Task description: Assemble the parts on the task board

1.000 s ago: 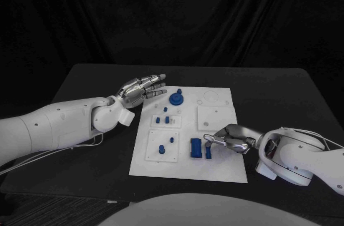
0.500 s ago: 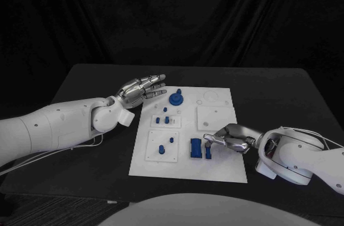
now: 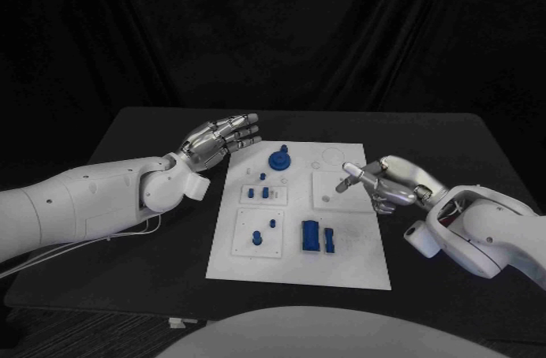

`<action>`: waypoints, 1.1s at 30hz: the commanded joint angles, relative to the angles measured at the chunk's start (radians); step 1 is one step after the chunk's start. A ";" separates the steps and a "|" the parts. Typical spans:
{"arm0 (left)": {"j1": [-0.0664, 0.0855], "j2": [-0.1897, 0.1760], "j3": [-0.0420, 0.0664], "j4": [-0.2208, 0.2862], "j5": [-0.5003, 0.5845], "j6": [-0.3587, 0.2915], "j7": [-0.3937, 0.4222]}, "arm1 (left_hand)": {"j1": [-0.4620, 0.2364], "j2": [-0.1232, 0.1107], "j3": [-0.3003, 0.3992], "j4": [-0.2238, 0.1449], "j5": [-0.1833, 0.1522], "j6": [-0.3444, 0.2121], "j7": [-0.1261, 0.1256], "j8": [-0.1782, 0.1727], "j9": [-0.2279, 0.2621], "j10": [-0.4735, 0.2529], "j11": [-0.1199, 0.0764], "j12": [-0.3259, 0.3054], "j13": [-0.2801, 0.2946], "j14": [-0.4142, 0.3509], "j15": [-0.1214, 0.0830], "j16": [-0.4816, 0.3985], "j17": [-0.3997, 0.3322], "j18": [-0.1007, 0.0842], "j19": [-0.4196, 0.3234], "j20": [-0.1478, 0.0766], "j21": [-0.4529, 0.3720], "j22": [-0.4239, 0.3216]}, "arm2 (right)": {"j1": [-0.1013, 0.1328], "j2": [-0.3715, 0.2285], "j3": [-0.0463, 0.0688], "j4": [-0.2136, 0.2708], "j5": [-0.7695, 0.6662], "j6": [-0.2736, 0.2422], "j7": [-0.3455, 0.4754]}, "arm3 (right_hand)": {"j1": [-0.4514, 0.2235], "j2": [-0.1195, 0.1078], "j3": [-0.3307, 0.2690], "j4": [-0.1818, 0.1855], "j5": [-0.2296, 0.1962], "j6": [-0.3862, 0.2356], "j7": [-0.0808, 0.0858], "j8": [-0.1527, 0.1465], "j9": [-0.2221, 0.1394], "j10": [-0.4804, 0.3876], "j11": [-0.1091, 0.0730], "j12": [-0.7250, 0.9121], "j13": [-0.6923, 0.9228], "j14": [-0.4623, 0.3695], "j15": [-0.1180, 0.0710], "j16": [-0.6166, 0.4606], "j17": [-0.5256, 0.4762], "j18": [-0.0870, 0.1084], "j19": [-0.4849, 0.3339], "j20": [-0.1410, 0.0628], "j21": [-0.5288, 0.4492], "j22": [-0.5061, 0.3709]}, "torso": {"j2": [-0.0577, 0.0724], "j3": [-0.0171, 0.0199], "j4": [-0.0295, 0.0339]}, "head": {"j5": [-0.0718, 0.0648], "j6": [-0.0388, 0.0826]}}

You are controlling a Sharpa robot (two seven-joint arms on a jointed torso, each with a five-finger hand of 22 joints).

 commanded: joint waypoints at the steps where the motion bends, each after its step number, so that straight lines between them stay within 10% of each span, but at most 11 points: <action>1: -0.001 0.002 0.001 0.008 -0.015 -0.058 0.168 | -0.010 -0.006 -0.007 0.012 0.002 0.019 0.012 0.008 0.002 0.014 0.001 0.011 0.002 -0.001 -0.015 0.006 0.001 0.017 0.004 -0.005 0.002 -0.002 | 0.012 -0.004 -0.001 -0.007 0.274 -0.128 0.269 | 0.010 -0.002 -0.009 0.000 -0.005 0.004 0.001 0.006 0.002 -0.024 0.000 -0.040 -0.034 -0.019 0.002 -0.050 -0.060 0.027 -0.027 0.002 -0.069 0.032 | -0.015 0.0038 -0.0053 | 0.001 0.000; 3: -0.001 0.002 0.001 0.008 -0.050 -0.088 0.209 | -0.011 -0.012 -0.030 0.047 -0.001 0.043 0.009 0.015 0.003 0.029 -0.003 0.020 0.003 -0.009 -0.037 -0.005 -0.001 0.041 -0.012 -0.011 -0.005 -0.016 | 0.020 -0.001 -0.001 -0.022 0.325 -0.147 0.324 | 0.021 -0.006 -0.023 0.001 -0.006 -0.010 0.030 0.006 0.004 -0.338 0.038 -0.463 -0.377 -0.238 0.052 -0.389 -0.407 0.083 -0.277 0.037 -0.524 -0.172 | -0.018 0.0045 -0.0059 | -0.003 0.000; 5: -0.001 0.004 0.001 0.009 -0.080 -0.113 0.235 | -0.005 -0.014 -0.046 0.082 -0.021 0.063 0.006 0.021 0.004 0.036 -0.010 0.023 0.003 -0.019 -0.052 -0.017 -0.003 0.050 -0.024 -0.019 -0.010 -0.025 | 0.023 0.003 -0.001 -0.038 0.351 -0.140 0.350 | 0.031 -0.005 -0.031 0.000 -0.005 -0.026 0.044 0.004 0.003 -0.379 0.054 -0.512 -0.430 -0.277 0.069 -0.466 -0.432 0.083 -0.302 0.064 -0.601 -0.232 | -0.021 0.0048 -0.0075 | -0.004 0.000; 7: -0.001 0.007 0.001 0.009 -0.111 -0.139 0.261 | 0.016 -0.021 -0.068 0.138 -0.056 0.081 0.002 0.024 0.004 0.038 -0.018 0.017 0.002 -0.037 -0.065 -0.038 -0.006 0.050 -0.043 -0.036 -0.018 -0.042 | 0.023 0.010 -0.001 -0.058 0.372 -0.121 0.371 | 0.054 -0.010 -0.041 -0.001 -0.008 -0.086 0.056 -0.016 -0.009 -0.547 0.131 -0.667 -0.568 -0.459 0.153 -0.623 -0.506 0.062 -0.446 0.128 -0.761 -0.344 | -0.023 0.0052 -0.0107 | -0.002 0.000; 8: -0.001 0.010 0.001 0.009 -0.128 -0.154 0.276 | 0.043 -0.029 -0.086 0.190 -0.083 0.082 -0.001 0.021 0.004 0.026 -0.025 -0.002 -0.001 -0.058 -0.076 -0.067 -0.010 0.047 -0.063 -0.051 -0.027 -0.061 | 0.021 0.013 -0.001 -0.067 0.379 -0.112 0.378 | 0.091 -0.012 -0.048 -0.001 -0.015 -0.170 0.032 -0.048 -0.033 -0.707 0.230 -0.819 -0.725 -0.708 0.258 -0.786 -0.608 0.027 -0.615 0.195 -0.921 -0.469 | -0.023 0.0052 -0.0113 | -0.002 0.000; 10: -0.002 0.012 0.001 0.009 -0.146 -0.166 0.287 | 0.059 -0.032 -0.095 0.214 -0.090 0.069 -0.005 0.014 0.002 0.017 -0.030 -0.014 -0.002 -0.068 -0.083 -0.082 -0.013 0.045 -0.074 -0.060 -0.032 -0.072 | 0.013 0.017 -0.001 -0.079 0.388 -0.095 0.387 | 0.105 -0.011 -0.060 -0.003 -0.021 -0.217 0.028 -0.063 -0.053 -0.781 0.262 -0.885 -0.837 -0.817 0.292 -0.851 -0.674 0.021 -0.695 0.230 -0.982 -0.563 | -0.023 0.0048 -0.0109 | 0.000 0.000; 12: -0.002 0.013 0.001 0.010 -0.170 -0.183 0.301 | 0.060 -0.029 -0.109 0.219 -0.103 0.023 -0.018 -0.011 -0.003 -0.008 -0.046 -0.045 -0.005 -0.081 -0.097 -0.103 -0.017 0.045 -0.086 -0.073 -0.038 -0.086 | 0.004 0.021 -0.001 -0.088 0.395 -0.076 0.397 | 0.113 -0.006 -0.066 -0.001 -0.024 -0.282 -0.003 -0.085 -0.081 -0.932 0.238 -0.948 -0.936 -1.014 0.287 -0.944 -0.748 0.012 -1.085 0.215 -0.995 -0.886 | -0.024 0.0053 -0.0107 | 0.002 0.000; 14: -0.002 0.013 0.001 0.012 -0.182 -0.194 0.309 | 0.058 -0.023 -0.125 0.219 -0.112 -0.014 -0.034 -0.038 -0.007 -0.032 -0.066 -0.077 -0.009 -0.093 -0.113 -0.129 -0.023 0.046 -0.097 -0.087 -0.043 -0.099 | -0.002 0.025 -0.001 -0.095 0.398 -0.067 0.403 | 0.114 -0.005 -0.066 -0.001 -0.023 -0.402 -0.036 -0.118 -0.107 -0.999 0.219 -0.960 -0.989 -1.149 0.264 -1.006 -0.792 0.027 -1.208 0.220 -1.016 -1.047 | -0.024 0.0056 -0.0109 | 0.001 0.000; 19: -0.003 0.015 0.001 0.010 -0.197 -0.213 0.319 | 0.053 -0.014 -0.152 0.220 -0.120 -0.059 -0.063 -0.078 -0.012 -0.064 -0.096 -0.121 -0.014 -0.104 -0.141 -0.166 -0.032 0.049 -0.108 -0.109 -0.048 -0.115 | -0.009 0.034 -0.001 -0.113 0.402 -0.037 0.412 | 0.107 -0.006 -0.066 0.001 -0.037 -0.467 -0.056 -0.134 -0.117 -1.101 0.199 -0.941 -1.100 -1.288 0.245 -1.040 -0.832 0.070 -1.305 0.234 -1.030 -1.204 | -0.023 0.0054 -0.0121 | 0.000 0.000; 32: -0.007 0.027 0.001 0.006 -0.203 -0.209 0.323 | -0.021 -0.035 -0.221 0.219 -0.254 -0.125 -0.112 -0.120 -0.019 -0.090 -0.141 -0.192 -0.022 -0.104 -0.161 -0.166 -0.032 0.050 -0.114 -0.125 -0.051 -0.127 | -0.026 0.049 -0.001 -0.141 0.404 0.015 0.409 | 0.059 -0.009 -0.067 -0.001 -0.106 -0.612 -0.105 -0.150 -0.128 -1.235 0.163 -0.975 -1.204 -1.380 0.215 -1.085 -0.846 0.084 -1.328 0.232 -1.037 -1.261 | -0.023 0.0051 -0.0106 | 0.001 0.000; 33: -0.006 0.025 0.000 0.005 -0.192 -0.197 0.033 | -0.401 -0.097 -0.130 0.132 -0.333 -0.224 -0.158 -0.157 -0.057 -0.127 -0.168 -0.233 -0.046 -0.104 -0.210 -0.166 -0.032 -0.012 -0.119 -0.171 -0.056 -0.141 | -0.023 0.049 -0.002 -0.138 0.396 -0.020 0.393 | -0.213 -0.094 0.068 -0.087 -0.152 -0.740 -0.079 -0.196 -0.173 -1.274 0.113 -1.054 -1.269 -1.433 0.168 -1.118 -0.872 0.020 -1.341 0.145 -1.045 -1.307 | -0.023 0.0052 -0.0101 | -0.001 0.000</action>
